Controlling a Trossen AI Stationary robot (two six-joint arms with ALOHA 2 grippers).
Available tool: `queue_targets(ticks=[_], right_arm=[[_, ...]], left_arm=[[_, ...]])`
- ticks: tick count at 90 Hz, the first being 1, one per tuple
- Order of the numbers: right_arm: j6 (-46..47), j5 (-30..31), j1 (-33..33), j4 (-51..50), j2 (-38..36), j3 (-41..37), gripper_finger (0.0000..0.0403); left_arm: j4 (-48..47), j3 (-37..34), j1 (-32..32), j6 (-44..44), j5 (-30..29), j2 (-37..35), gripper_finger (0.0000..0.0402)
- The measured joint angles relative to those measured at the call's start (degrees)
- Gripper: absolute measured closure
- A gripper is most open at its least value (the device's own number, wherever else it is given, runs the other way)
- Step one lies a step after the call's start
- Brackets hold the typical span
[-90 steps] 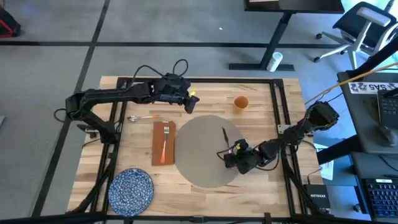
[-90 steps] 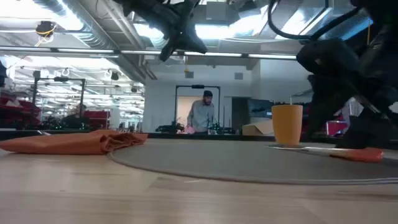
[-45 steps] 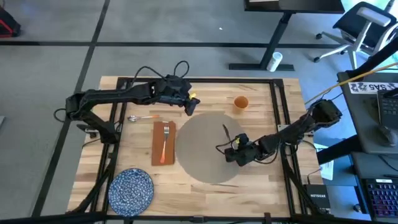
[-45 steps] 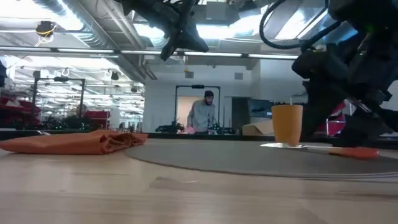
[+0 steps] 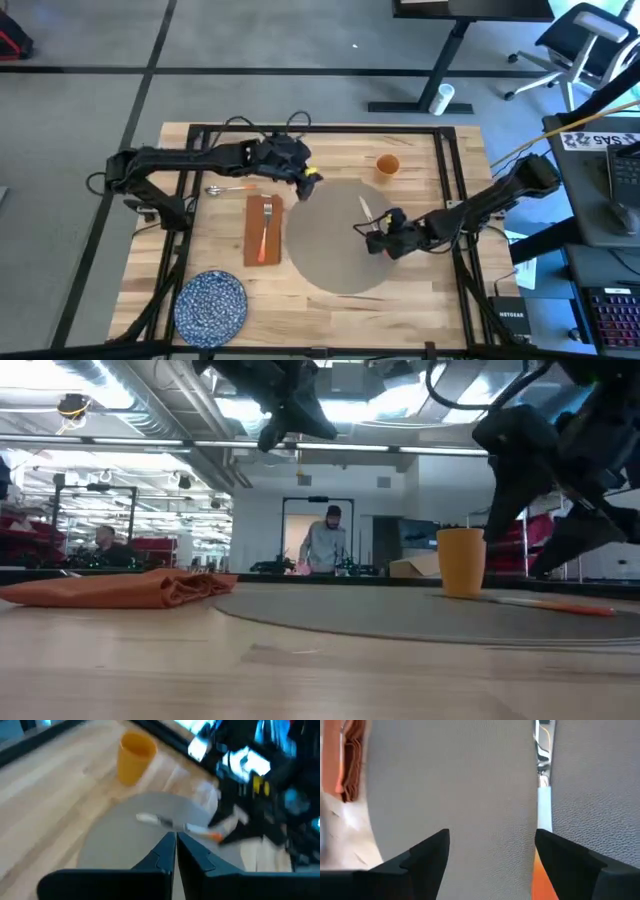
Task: Set table place
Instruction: Put the orange knife on the gray mat
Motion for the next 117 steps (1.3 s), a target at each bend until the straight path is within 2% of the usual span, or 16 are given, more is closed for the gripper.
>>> queue_targets(ticks=[10,18,26,39,43,54,71,96,117], right_arm=[[-4.0,-4.1,-2.5,-3.5,-2.0,0.1,0.0134],[-8.7,-8.2,-4.7,-6.1,-3.4,0.1,0.0170],[-14.5,-11.8,-6.5,-9.3,-4.5,0.1,0.0229],[-24.2,-16.8,-9.3,-14.6,-5.7,0.1,0.0366],[-26.3,-17.3,-9.9,-15.8,-5.7,0.1,0.0387],[-29.7,-17.4,-10.9,-19.8,-5.9,0.1,0.0389],[-31.9,-14.5,-10.8,-23.3,-5.9,0.1,0.0399],[-32.0,-13.8,-10.8,-23.4,-5.9,0.1,0.0402],[-31.9,-14.0,-10.8,-22.5,-5.9,-0.6,0.0403]], left_arm=[[-7.1,0.0,-3.3,2.3,-3.6,0.5,0.0402],[-11.0,-0.3,-5.8,3.7,-7.8,1.2,0.0402],[-11.1,-2.5,-7.8,2.3,-9.3,1.7,0.0402],[-8.0,-7.7,-10.6,-3.6,-9.4,3.5,0.0402],[-6.3,-9.1,-11.4,-5.2,-9.4,4.1,0.0402],[-3.3,-11.1,-12.9,-9.8,-9.4,5.8,0.0402],[2.7,-12.1,-13.3,-14.7,-10.3,10.0,0.0402],[6.2,-12.2,-12.4,-16.0,-10.3,18.3,0.0402],[7.3,-12.1,-11.1,-15.1,-10.3,19.1,0.0402]])
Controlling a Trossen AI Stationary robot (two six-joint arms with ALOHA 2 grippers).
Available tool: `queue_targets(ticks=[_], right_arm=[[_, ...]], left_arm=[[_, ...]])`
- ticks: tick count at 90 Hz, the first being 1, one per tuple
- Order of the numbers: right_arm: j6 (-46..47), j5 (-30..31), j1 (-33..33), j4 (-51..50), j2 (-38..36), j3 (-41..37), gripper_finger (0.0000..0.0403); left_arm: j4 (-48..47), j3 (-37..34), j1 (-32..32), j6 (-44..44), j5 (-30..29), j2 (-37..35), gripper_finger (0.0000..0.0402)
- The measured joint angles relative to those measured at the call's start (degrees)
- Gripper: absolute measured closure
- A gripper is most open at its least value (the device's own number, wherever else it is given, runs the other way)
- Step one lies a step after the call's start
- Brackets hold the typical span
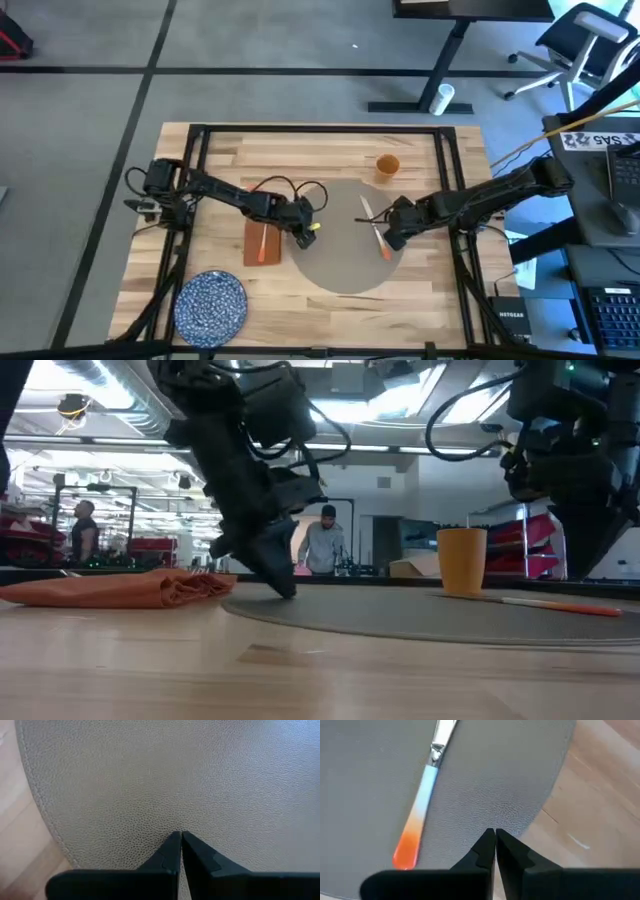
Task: Set table place
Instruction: Put the orange knife on the gray mat
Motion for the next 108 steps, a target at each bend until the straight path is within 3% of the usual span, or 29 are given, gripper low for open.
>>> queue_targets(ticks=[31,53,86,108], right_arm=[[1.2,-0.2,0.0,6.9,3.3,0.0,0.0403],[1.6,-4.5,0.1,13.1,6.0,0.0,0.0403],[9.2,-4.9,6.9,13.4,7.5,0.0,0.0403],[11.2,-5.6,8.4,18.9,11.7,0.0,0.0403]], left_arm=[[-0.3,0.0,2.5,1.1,-0.1,-0.1,0.0402],[-0.3,0.0,2.7,1.5,-0.2,-0.1,0.0402],[-0.3,0.0,2.7,1.3,-0.2,-0.1,0.0402],[-0.3,-0.1,2.7,1.4,-0.2,-0.1,0.0402]])
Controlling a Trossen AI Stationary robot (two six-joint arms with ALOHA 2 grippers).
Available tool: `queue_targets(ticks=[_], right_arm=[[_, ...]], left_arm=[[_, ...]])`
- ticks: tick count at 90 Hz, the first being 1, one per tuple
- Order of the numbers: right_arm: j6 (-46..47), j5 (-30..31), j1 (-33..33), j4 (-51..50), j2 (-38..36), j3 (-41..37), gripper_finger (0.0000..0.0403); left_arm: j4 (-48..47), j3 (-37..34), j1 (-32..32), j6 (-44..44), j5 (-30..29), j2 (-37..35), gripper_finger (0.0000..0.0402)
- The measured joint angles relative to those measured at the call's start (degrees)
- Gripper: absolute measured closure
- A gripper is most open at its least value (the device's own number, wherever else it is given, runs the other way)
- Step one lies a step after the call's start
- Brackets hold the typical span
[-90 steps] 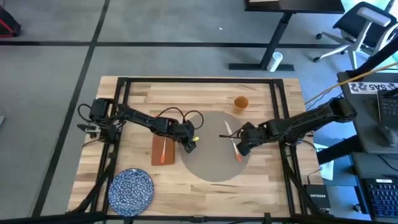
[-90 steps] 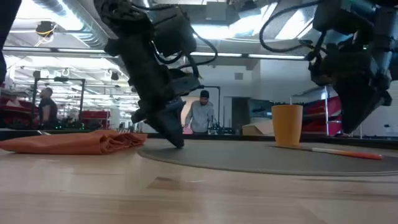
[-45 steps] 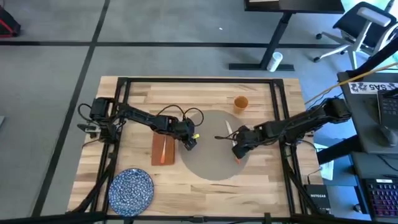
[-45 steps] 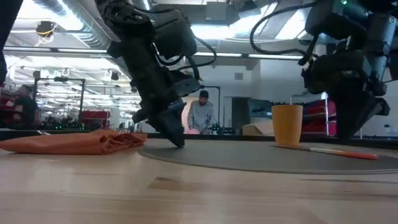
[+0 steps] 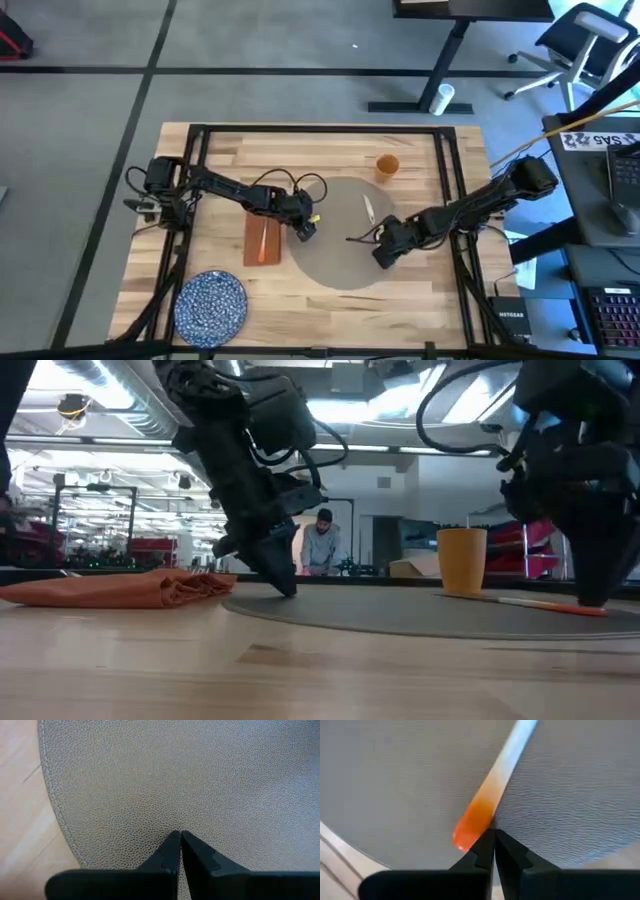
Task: Set table place
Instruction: Put the orange knife on the gray mat
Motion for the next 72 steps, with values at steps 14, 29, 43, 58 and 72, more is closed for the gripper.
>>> queue_targets(ticks=[14,29,43,58,72], right_arm=[[0.0,0.0,-0.1,1.2,0.4,0.0,0.0403],[0.0,0.0,-0.1,1.3,0.4,0.0,0.0403],[0.0,0.0,-0.1,1.3,0.4,0.0,0.0403],[0.0,0.0,-0.1,1.3,0.2,0.0,0.0403],[0.0,0.1,-0.1,1.4,0.2,0.0,0.0403]], left_arm=[[0.0,0.0,0.0,-0.1,0.0,0.0,0.0402],[0.4,0.0,-0.1,-0.3,0.1,0.0,0.0402],[0.9,0.0,-0.5,-0.4,0.0,0.0,0.0402],[1.0,0.0,-0.7,-0.8,0.1,0.0,0.0402],[1.0,0.0,-0.7,-0.8,0.1,0.0,0.0402]])
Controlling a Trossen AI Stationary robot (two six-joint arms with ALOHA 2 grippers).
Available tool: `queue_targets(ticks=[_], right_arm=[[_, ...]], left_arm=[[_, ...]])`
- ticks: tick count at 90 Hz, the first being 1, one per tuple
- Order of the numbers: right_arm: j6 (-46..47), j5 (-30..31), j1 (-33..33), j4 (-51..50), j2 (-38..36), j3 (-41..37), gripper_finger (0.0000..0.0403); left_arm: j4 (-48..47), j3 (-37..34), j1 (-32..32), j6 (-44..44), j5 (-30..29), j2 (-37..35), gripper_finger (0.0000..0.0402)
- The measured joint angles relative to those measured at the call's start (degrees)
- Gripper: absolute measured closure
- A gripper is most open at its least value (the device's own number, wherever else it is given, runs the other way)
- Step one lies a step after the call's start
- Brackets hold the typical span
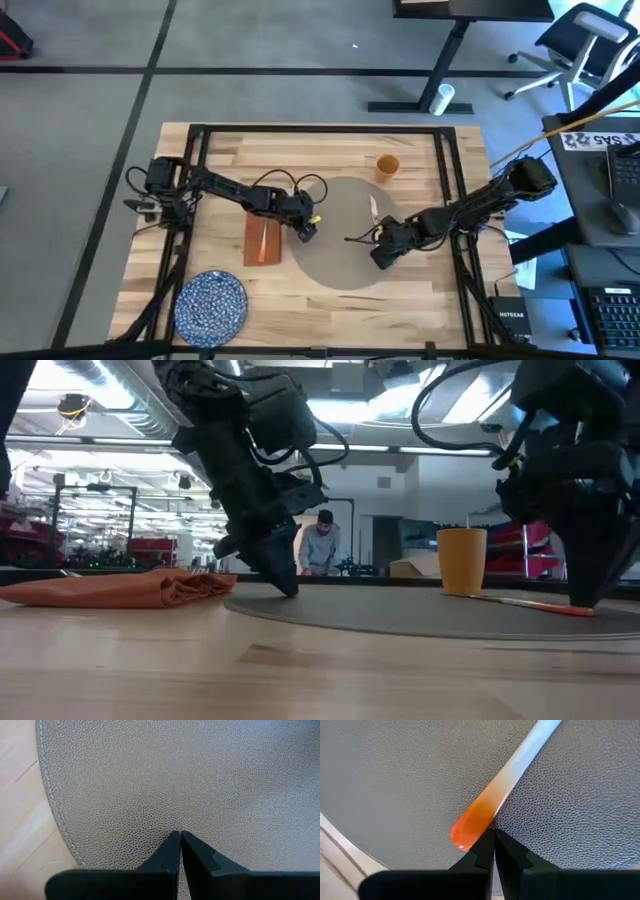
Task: Set table place
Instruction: Put the orange knife on the gray mat, then put the orange spoon on the gray mat
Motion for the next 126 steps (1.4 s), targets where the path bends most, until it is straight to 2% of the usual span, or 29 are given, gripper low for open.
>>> queue_targets(ticks=[67,104,126], right_arm=[[0.0,0.4,0.0,1.7,-0.1,0.0,0.0403],[-0.6,0.9,0.0,1.4,-5.0,0.0,0.0403],[-9.6,1.4,-1.6,2.4,-6.3,0.1,0.0403]], left_arm=[[0.0,0.0,0.0,-0.2,0.0,0.0,0.0402],[0.1,0.1,0.0,-1.1,0.2,-0.8,0.0402],[-0.1,0.2,0.0,-1.2,0.2,-4.5,0.0402]])
